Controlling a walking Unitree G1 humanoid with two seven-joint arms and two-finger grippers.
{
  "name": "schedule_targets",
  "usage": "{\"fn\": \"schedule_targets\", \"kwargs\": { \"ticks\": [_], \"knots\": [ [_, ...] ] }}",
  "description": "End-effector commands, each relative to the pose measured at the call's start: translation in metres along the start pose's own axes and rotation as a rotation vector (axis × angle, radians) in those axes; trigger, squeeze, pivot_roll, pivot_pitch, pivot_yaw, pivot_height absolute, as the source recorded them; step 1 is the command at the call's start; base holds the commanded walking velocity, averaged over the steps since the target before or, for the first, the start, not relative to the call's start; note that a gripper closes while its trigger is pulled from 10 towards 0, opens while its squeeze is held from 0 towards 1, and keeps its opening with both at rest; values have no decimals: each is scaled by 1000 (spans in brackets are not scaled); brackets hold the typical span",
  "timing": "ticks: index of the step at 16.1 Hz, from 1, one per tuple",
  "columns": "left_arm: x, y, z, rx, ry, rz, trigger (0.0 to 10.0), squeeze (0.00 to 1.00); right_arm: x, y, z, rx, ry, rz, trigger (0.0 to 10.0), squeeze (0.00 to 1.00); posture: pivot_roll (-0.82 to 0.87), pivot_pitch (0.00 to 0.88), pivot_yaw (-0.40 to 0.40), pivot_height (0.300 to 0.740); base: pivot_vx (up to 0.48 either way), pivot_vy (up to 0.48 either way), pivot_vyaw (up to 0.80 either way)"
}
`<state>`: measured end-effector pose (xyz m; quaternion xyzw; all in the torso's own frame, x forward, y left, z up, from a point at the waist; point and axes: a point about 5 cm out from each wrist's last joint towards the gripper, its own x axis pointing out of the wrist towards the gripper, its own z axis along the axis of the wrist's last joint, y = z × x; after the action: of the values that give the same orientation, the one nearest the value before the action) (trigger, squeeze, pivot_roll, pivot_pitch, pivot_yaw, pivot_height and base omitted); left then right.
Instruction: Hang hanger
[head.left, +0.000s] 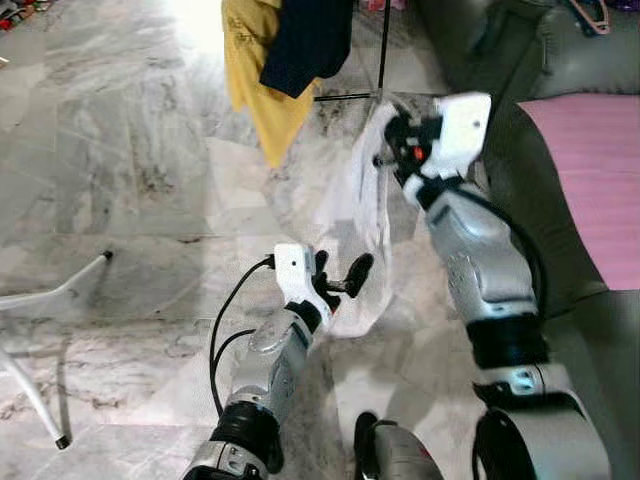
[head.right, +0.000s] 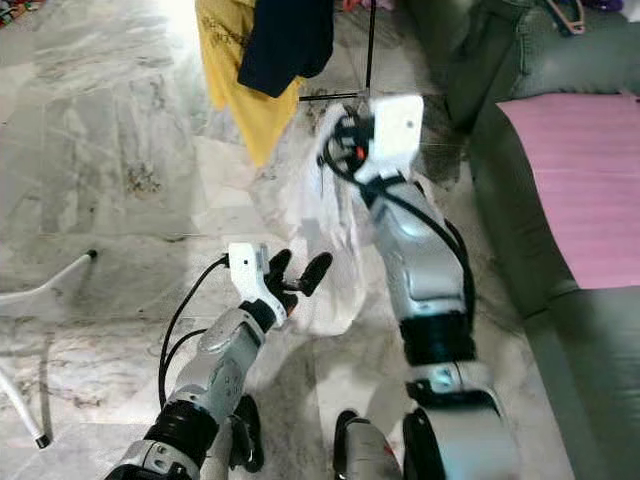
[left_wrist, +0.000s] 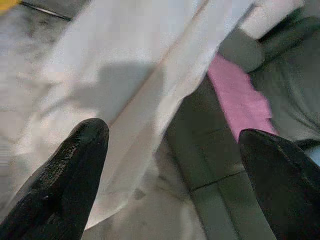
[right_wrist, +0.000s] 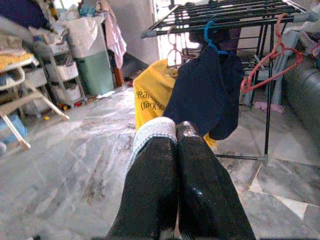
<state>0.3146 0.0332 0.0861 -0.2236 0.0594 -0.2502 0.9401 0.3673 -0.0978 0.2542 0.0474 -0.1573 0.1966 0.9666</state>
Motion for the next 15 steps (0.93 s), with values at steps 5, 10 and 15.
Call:
{"fn": "schedule_targets", "kwargs": {
  "ticks": [5, 10, 15],
  "knots": [
    [10, -10, -6, 15, 15, 24, 10000, 0, 9, 31, 21, 52, -26, 64, 0, 0, -186, 269, -26, 740, 0, 0, 0],
    [17, -6, -7, 32, 16, 89, 10000, 0, 15, 40, 49, -4, 5, 49, 0, 0, -241, 259, -12, 740, 0, 0, 0],
    [25, -6, 7, 73, -56, 124, 10000, 0, 5, 50, 65, -5, 97, 143, 0, 0, -279, 252, -10, 740, 0, 0, 0]
  ]
}}
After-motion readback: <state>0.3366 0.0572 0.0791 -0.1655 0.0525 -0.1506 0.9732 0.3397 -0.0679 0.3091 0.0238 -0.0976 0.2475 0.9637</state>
